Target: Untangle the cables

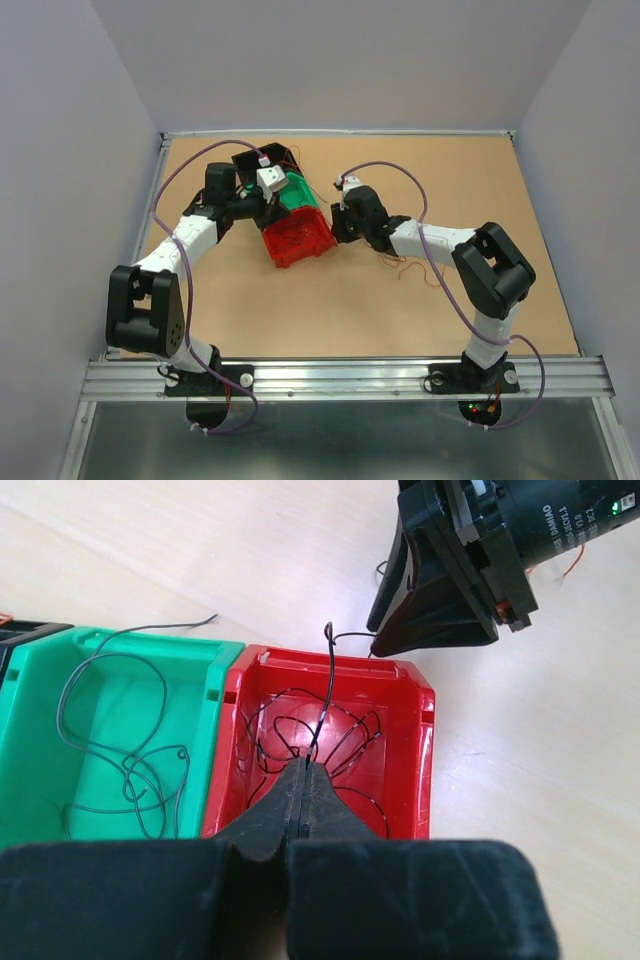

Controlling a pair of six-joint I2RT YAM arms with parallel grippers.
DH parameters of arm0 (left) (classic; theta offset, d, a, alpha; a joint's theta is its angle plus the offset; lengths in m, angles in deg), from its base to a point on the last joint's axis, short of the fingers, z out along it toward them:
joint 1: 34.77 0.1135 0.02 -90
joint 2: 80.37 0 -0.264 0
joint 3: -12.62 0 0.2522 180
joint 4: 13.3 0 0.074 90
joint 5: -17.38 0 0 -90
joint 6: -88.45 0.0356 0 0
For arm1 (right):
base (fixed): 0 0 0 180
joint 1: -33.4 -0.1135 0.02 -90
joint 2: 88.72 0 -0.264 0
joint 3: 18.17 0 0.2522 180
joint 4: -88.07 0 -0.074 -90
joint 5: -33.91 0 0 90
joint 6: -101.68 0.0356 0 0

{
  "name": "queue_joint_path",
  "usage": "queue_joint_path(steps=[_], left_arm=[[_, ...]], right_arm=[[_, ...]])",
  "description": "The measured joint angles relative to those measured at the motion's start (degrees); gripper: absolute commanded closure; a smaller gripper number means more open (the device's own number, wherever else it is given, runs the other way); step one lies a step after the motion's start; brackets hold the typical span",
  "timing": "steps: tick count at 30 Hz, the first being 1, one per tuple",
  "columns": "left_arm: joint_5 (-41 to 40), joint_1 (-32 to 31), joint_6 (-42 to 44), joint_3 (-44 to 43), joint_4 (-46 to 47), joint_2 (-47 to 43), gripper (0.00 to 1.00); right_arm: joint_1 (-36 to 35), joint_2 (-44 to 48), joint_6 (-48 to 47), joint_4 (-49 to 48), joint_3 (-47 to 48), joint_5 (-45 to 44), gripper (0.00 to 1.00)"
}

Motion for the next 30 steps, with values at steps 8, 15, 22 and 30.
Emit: queue_joint_path(steps=[8,15,22,30], left_arm=[[2.0,0.0,1.2,0.0,-1.1,-0.7,1.00],[3.6,0.0,2.1,0.0,-1.9,-1.3,1.00],[4.0,0.6,2.3,0.0,-2.3,-1.5,1.00],[3.6,0.8,2.4,0.0,-2.5,-1.5,1.00]], right_arm=[[0.0,0.0,-1.9,-1.0,0.0,-0.9,0.61],[0.0,0.0,-3.8,-3.0,0.0,0.0,0.99],[0.0,2.0,-4.6,-5.5,-1.3,0.5,0.99],[-0.1,7.6,-4.9,-8.6,-3.1,3.1,0.99]])
